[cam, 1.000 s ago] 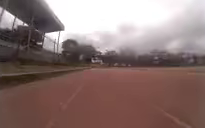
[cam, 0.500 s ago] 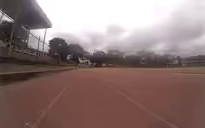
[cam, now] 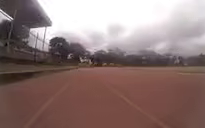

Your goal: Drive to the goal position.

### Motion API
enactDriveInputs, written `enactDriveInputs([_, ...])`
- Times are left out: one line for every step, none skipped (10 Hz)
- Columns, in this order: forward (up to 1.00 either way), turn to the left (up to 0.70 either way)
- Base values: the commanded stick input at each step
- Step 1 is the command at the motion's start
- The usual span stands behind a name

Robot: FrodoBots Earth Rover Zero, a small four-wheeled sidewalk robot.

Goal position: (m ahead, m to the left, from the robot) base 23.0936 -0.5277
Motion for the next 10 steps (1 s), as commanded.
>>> enactDriveInputs([1.0, 0.0])
enactDriveInputs([1.0, 0.0])
enactDriveInputs([1.0, 0.0])
enactDriveInputs([1.0, 0.0])
enactDriveInputs([1.0, 0.0])
enactDriveInputs([1.0, 0.0])
enactDriveInputs([1.0, 0.0])
enactDriveInputs([1.0, 0.0])
enactDriveInputs([1.0, 0.0])
enactDriveInputs([1.0, 0.0])
